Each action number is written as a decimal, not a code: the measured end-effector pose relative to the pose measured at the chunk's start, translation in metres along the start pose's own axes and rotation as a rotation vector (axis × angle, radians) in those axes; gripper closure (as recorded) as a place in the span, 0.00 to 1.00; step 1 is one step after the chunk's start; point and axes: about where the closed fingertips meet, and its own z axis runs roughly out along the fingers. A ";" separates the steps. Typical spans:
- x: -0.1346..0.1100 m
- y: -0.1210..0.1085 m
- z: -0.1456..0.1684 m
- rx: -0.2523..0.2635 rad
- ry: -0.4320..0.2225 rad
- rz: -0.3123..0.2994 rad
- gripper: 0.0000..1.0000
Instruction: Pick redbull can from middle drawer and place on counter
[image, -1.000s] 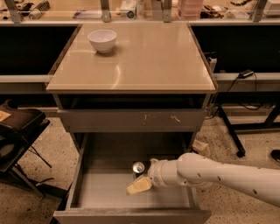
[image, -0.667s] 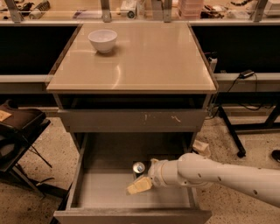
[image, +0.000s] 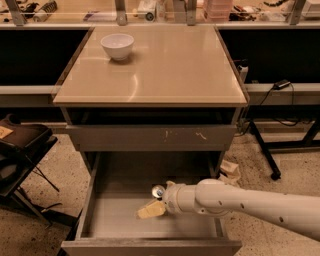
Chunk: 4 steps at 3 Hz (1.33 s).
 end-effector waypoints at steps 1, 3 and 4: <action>-0.001 -0.019 0.026 0.050 -0.001 0.011 0.00; 0.001 -0.039 0.019 0.109 0.009 0.038 0.00; 0.015 -0.044 0.029 0.162 0.007 0.047 0.00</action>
Offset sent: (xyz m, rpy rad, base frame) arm 0.0143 0.0036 -0.0145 -0.0145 -0.0002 -0.0315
